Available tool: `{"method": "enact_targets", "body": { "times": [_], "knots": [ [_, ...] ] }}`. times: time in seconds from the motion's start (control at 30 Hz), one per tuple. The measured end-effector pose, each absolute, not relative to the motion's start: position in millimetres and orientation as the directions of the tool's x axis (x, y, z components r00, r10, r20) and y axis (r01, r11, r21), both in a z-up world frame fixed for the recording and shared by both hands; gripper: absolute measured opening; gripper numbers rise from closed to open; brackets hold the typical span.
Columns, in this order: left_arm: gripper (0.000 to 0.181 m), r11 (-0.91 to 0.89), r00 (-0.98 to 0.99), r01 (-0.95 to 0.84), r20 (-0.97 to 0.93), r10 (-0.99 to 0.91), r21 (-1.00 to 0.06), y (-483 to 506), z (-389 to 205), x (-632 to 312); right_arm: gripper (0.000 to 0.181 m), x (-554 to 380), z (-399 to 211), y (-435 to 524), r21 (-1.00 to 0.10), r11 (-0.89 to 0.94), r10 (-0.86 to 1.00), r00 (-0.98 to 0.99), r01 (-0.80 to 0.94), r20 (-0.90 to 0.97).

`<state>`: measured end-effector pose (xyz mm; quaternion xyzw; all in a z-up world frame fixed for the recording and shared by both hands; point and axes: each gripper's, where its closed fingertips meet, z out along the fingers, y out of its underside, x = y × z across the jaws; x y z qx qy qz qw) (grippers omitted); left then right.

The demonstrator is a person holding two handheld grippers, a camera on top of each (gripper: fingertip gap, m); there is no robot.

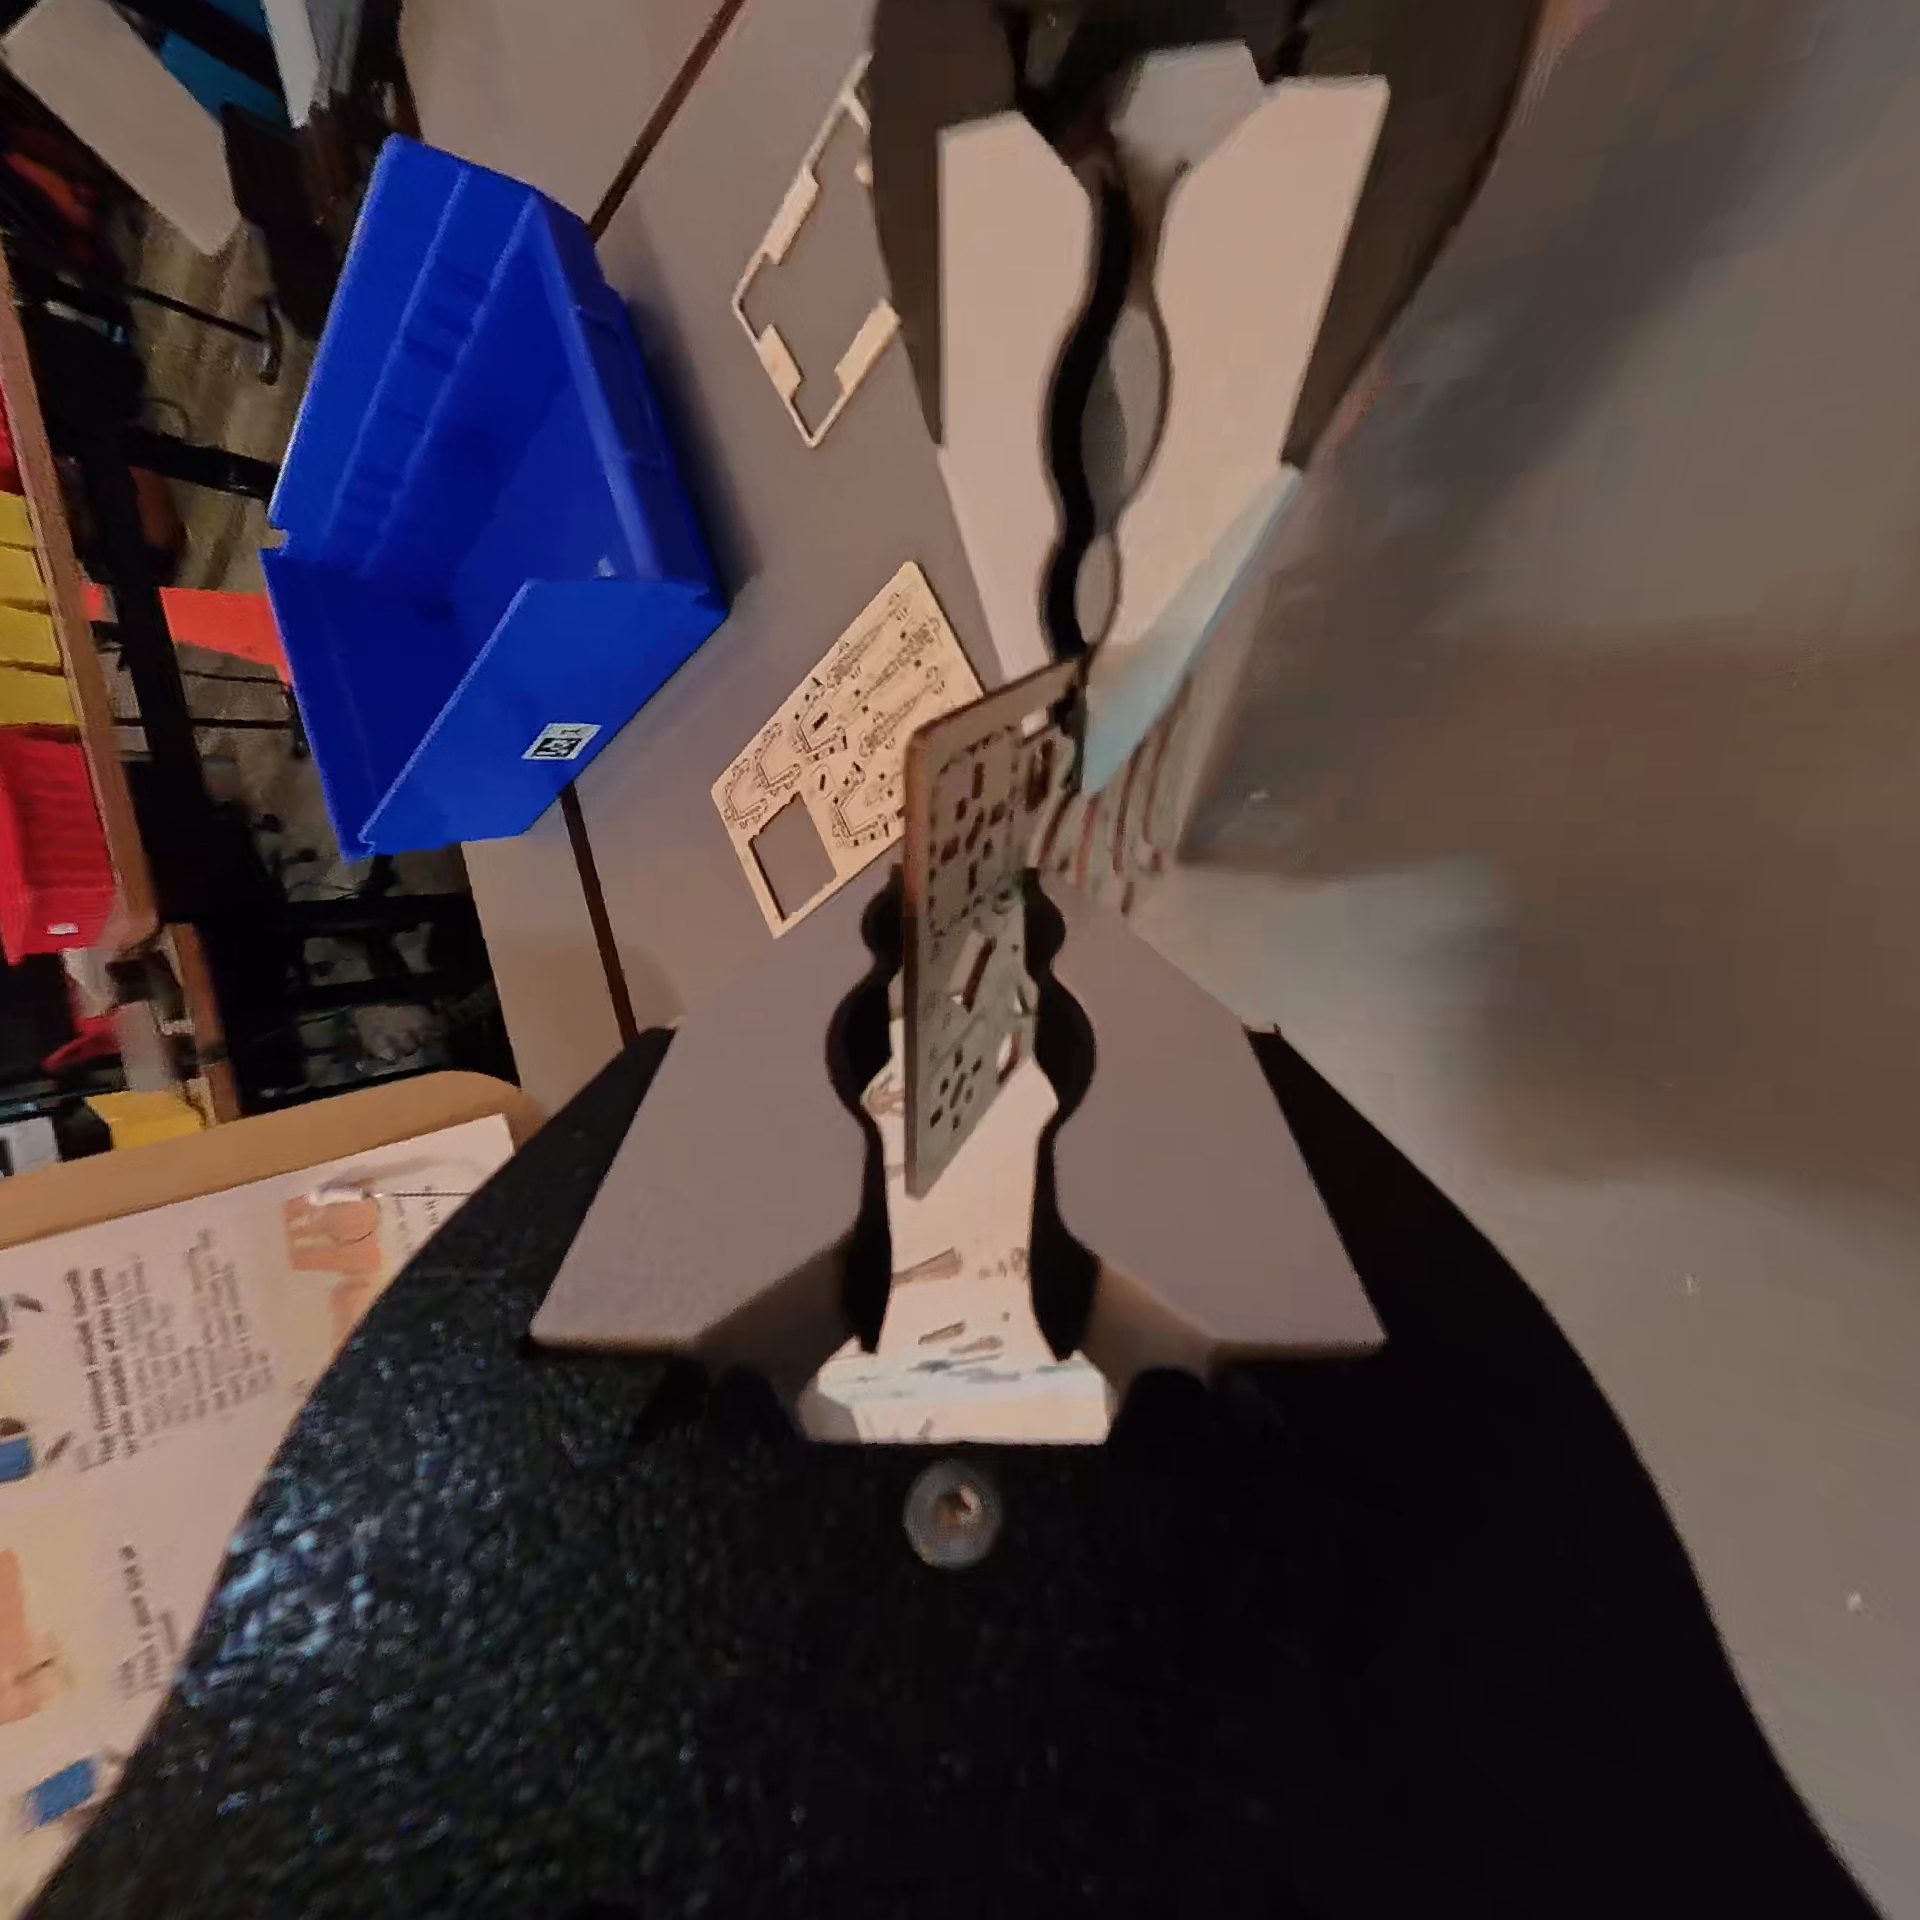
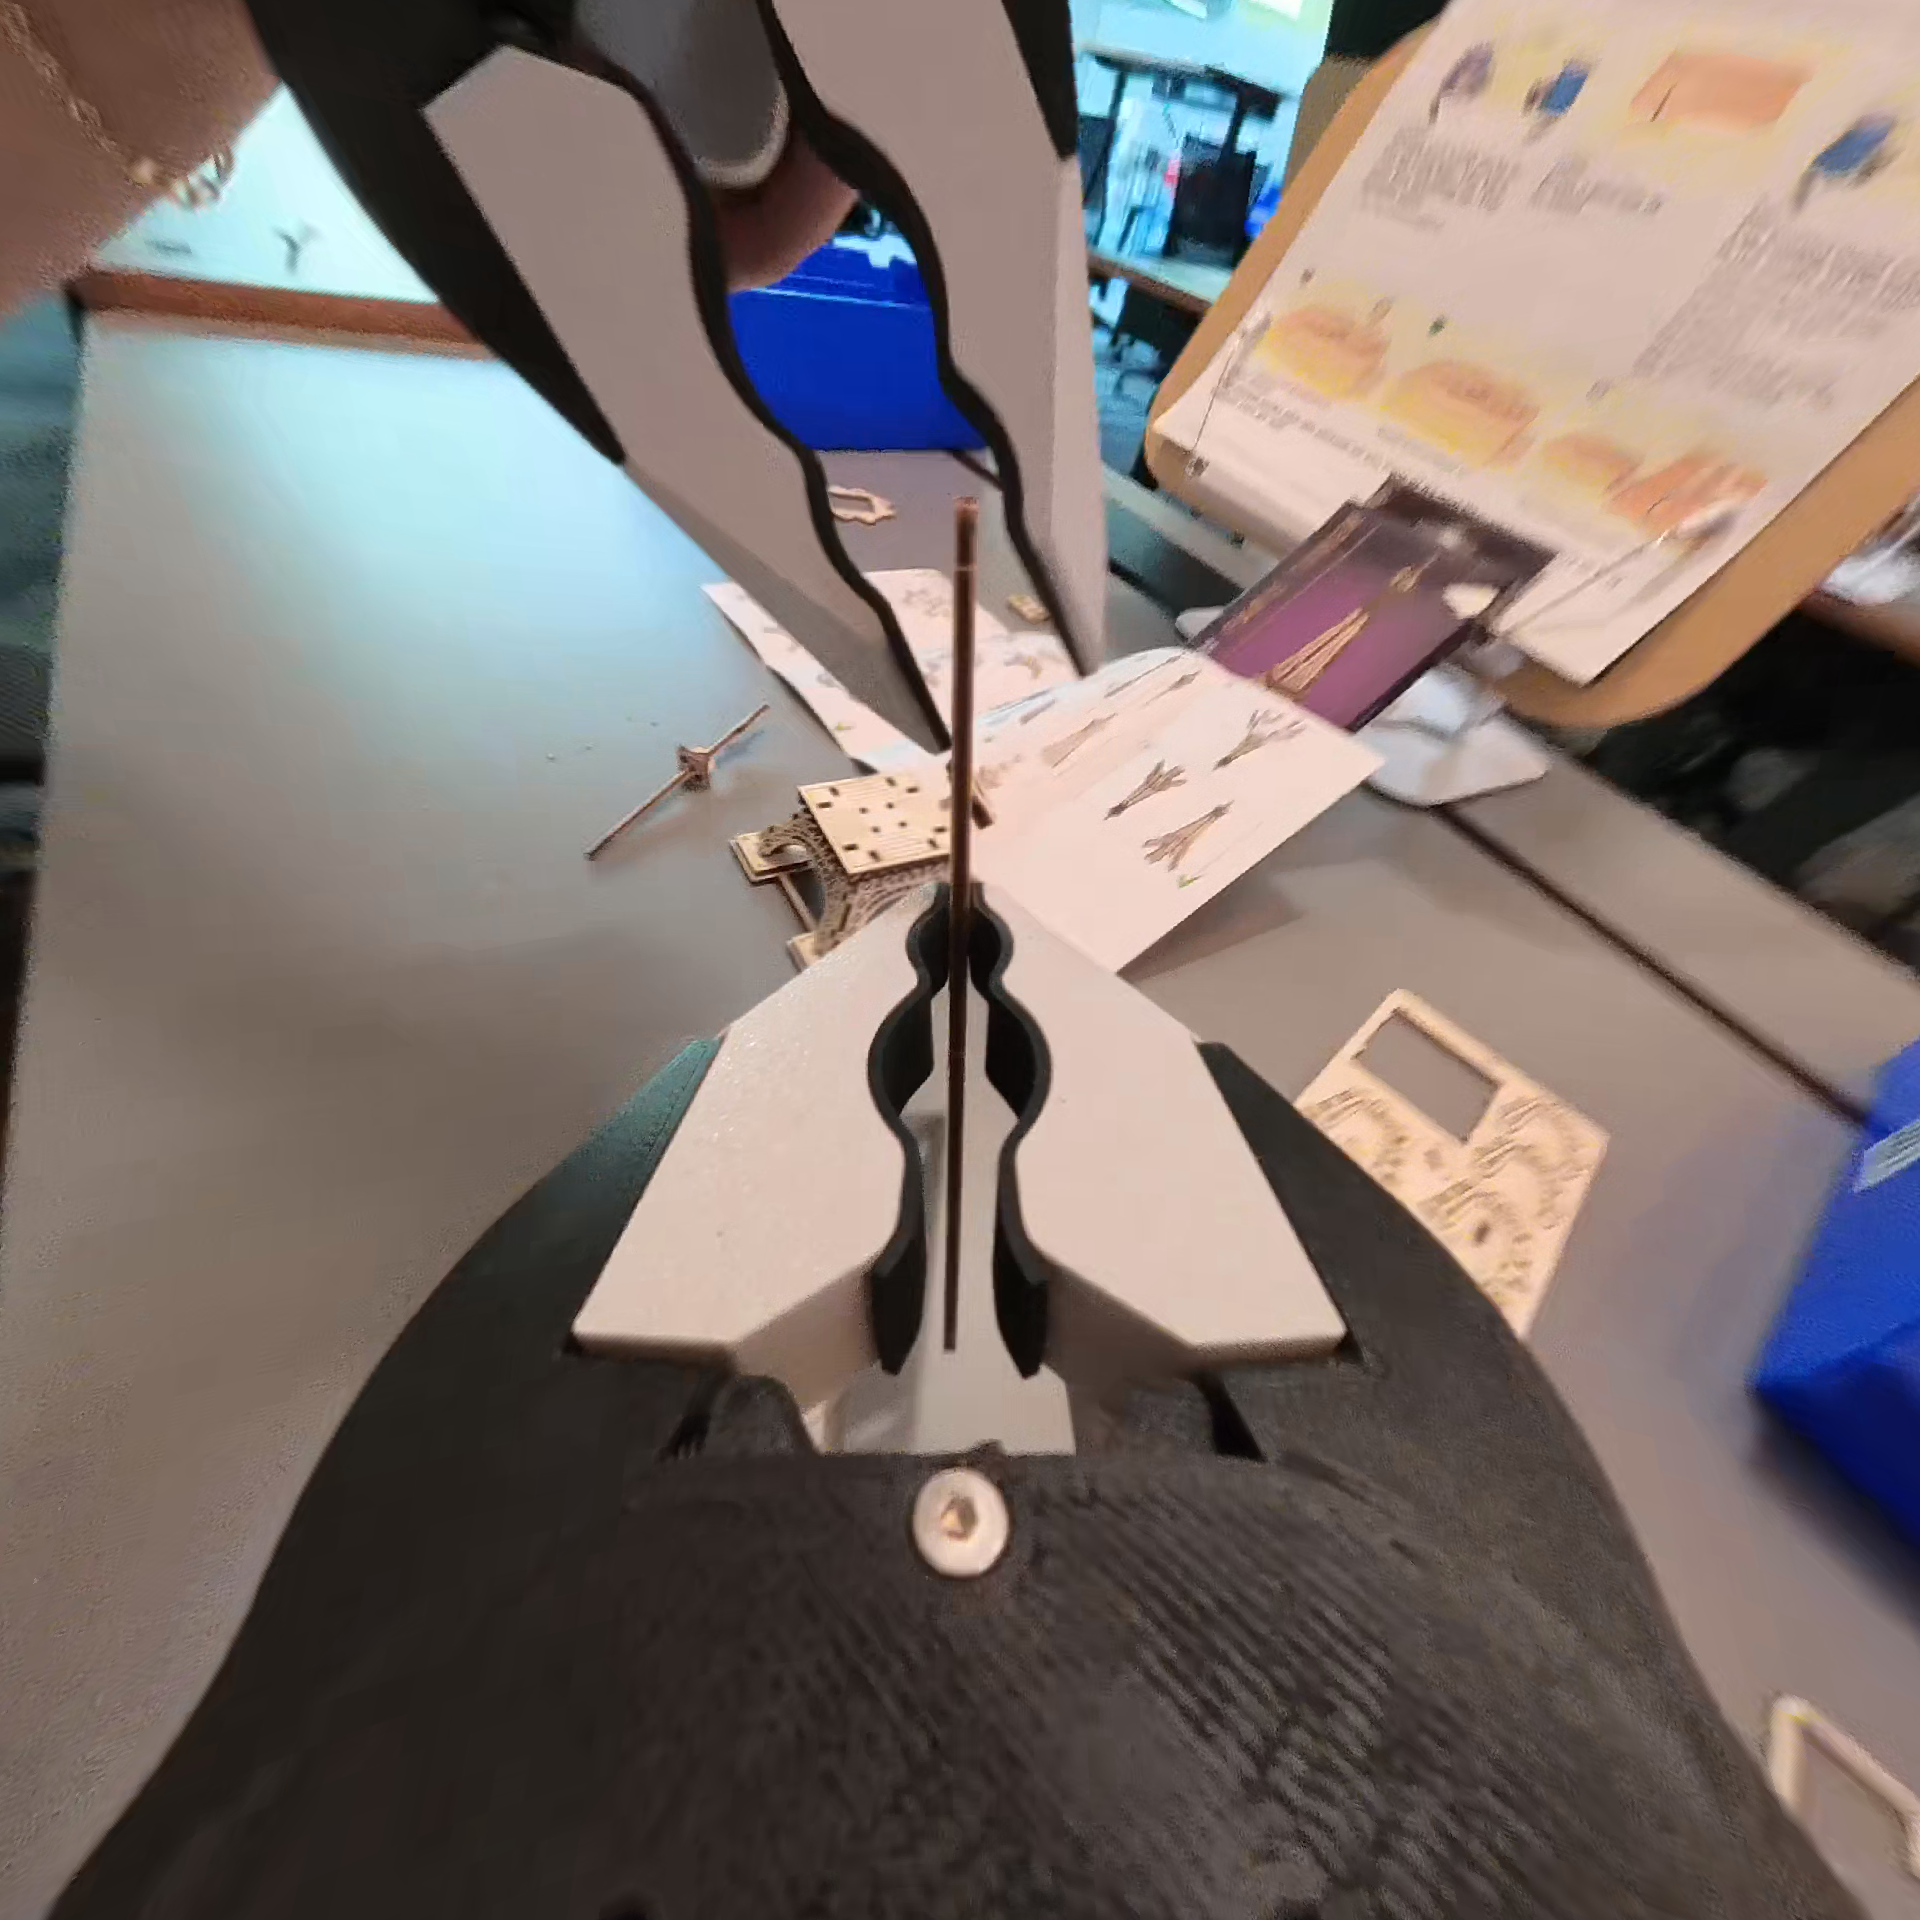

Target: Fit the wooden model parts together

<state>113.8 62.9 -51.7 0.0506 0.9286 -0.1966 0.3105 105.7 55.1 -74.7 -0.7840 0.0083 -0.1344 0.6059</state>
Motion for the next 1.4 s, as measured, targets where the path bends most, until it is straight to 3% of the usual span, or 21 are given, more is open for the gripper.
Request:
{"method": "enact_targets", "body": {
  "times": [0.03, 0.1, 0.2, 0.23, 0.33, 0.43, 0.57, 0.63, 0.77, 0.93, 1.13, 1.4],
  "knots": [
    [0.016, 0.918, -0.798, 0.241, -0.602, 0.003, -0.315, 64.2, -52.3, 109.4, 0.000, 103.4, -70.4, 55.2, -0.944, -0.255, -0.168, 0.951, 0.211, 0.258],
    [0.007, 0.906, -0.770, 0.309, -0.635, 0.060, -0.290, 62.8, -51.9, 100.7, 0.001, 97.9, -67.3, 53.6, -0.920, -0.251, -0.139, 0.930, 0.299, 0.340],
    [0.000, 0.849, -0.629, 0.495, -0.750, 0.203, -0.185, 58.3, -50.8, 88.7, 0.016, 81.4, -60.5, 42.8, -0.896, -0.196, -0.047, 0.908, 0.399, 0.415],
    [0.000, 0.829, -0.565, 0.543, -0.788, 0.242, -0.135, 57.5, -49.8, 86.0, 0.009, 80.2, -53.8, 35.7, -0.886, -0.170, -0.052, 0.894, 0.431, 0.445],
    [0.001, 0.815, -0.461, 0.577, -0.843, 0.276, -0.048, 57.8, -44.8, 81.6, 0.008, 76.4, -44.9, 21.6, -0.835, -0.177, -0.050, 0.842, 0.522, 0.537],
    [0.000, 0.798, -0.460, 0.602, -0.825, 0.328, -0.018, 60.7, -43.5, 74.7, 0.015, 66.6, -43.6, 22.7, -0.711, -0.224, -0.022, 0.725, 0.667, 0.688],
    [0.000, 0.810, -0.511, 0.585, -0.758, 0.405, 0.038, 79.0, -53.4, 72.4, 0.003, 42.9, -18.1, 13.8, -0.765, -0.074, 0.004, 0.768, 0.639, 0.641],
    [0.000, 0.788, -0.540, 0.616, -0.738, 0.404, -0.019, 75.0, -56.3, 61.8, 0.002, 37.3, -3.2, 14.7, -0.736, -0.028, -0.040, 0.735, 0.677, 0.677],
    [0.000, 0.746, -0.589, 0.654, -0.706, 0.394, -0.129, 63.6, -55.0, 44.5, 0.014, 40.9, -34.7, 36.4, -0.638, -0.206, 0.037, 0.658, 0.741, 0.752],
    [0.000, 0.699, -0.662, 0.665, -0.641, 0.388, -0.264, 57.9, -47.9, 25.1, 0.014, 19.9, -34.2, 46.1, -0.654, -0.136, 0.106, 0.667, 0.744, 0.737],
    [0.000, 0.651, -0.722, 0.661, -0.556, 0.413, -0.374, 57.3, -44.5, 9.6, 0.006, 6.1, -36.1, 51.0, -0.616, -0.138, 0.158, 0.632, 0.775, 0.759],
    [0.000, 0.599, -0.773, 0.631, -0.465, 0.432, -0.492, 58.6, -39.3, -3.9, 0.001, -11.1, -28.5, 52.1, -0.645, -0.080, 0.188, 0.647, 0.760, 0.739]
  ]
}}
